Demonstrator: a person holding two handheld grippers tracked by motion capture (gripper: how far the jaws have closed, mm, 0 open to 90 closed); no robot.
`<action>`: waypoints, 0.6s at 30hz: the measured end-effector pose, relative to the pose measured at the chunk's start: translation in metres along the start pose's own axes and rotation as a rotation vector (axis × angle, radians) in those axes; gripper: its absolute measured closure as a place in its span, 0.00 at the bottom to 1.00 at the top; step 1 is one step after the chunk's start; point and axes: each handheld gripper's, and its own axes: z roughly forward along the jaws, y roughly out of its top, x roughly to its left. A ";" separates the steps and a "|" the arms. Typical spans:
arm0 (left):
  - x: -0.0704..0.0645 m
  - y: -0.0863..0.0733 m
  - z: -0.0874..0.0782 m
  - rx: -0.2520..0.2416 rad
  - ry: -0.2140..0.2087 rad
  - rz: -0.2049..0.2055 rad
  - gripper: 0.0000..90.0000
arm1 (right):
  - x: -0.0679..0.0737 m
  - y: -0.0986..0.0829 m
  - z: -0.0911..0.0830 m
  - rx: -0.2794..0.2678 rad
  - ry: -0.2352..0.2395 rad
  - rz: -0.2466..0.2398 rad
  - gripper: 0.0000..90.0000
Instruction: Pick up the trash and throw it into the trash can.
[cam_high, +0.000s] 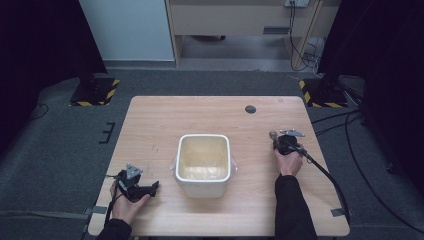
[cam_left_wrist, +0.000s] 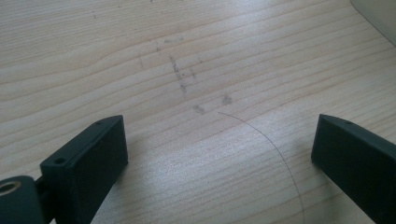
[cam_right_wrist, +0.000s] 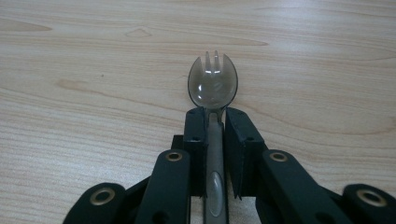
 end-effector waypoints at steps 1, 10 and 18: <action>0.000 0.000 0.000 0.000 0.000 0.000 0.03 | 0.000 0.000 0.000 0.000 0.000 0.000 0.88; 0.000 0.000 0.000 0.000 0.000 0.000 0.03 | 0.002 -0.001 -0.006 0.012 0.017 -0.042 0.89; 0.000 0.000 0.000 0.000 0.001 0.000 0.03 | 0.004 0.006 -0.028 -0.074 0.075 -0.067 0.89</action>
